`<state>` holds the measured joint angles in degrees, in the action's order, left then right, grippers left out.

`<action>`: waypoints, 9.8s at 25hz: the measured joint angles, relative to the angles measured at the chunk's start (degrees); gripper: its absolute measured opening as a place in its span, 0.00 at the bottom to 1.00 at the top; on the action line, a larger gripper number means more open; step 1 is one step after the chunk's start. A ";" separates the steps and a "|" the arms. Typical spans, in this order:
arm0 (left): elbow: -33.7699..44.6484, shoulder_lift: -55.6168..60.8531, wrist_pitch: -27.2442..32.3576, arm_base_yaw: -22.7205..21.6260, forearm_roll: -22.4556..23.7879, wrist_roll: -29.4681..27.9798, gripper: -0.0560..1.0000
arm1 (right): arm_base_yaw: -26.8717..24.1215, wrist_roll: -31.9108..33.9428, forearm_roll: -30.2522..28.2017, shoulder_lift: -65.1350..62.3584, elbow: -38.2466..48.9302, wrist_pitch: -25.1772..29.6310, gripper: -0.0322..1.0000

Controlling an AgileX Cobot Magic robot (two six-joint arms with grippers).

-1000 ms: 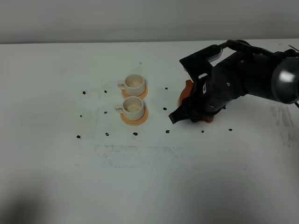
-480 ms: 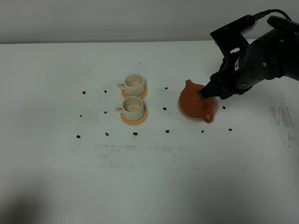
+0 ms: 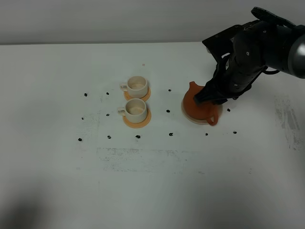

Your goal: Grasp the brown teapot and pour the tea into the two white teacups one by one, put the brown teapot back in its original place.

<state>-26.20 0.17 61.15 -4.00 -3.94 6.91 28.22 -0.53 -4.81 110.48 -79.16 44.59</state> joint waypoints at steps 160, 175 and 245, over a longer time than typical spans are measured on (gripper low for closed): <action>0.00 0.00 0.00 0.00 0.00 0.00 0.38 | 19.78 -18.09 -41.26 4.87 0.06 -6.36 0.15; 0.00 0.00 0.00 0.00 0.00 0.00 0.38 | 19.84 -18.98 -46.48 4.93 0.06 -6.55 0.15; 0.00 0.00 0.00 0.00 0.00 0.00 0.38 | 21.49 -25.14 -59.63 6.12 0.06 -5.53 0.15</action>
<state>-26.20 0.17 61.15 -4.00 -3.94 6.91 49.70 -25.67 -64.44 116.60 -79.10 39.06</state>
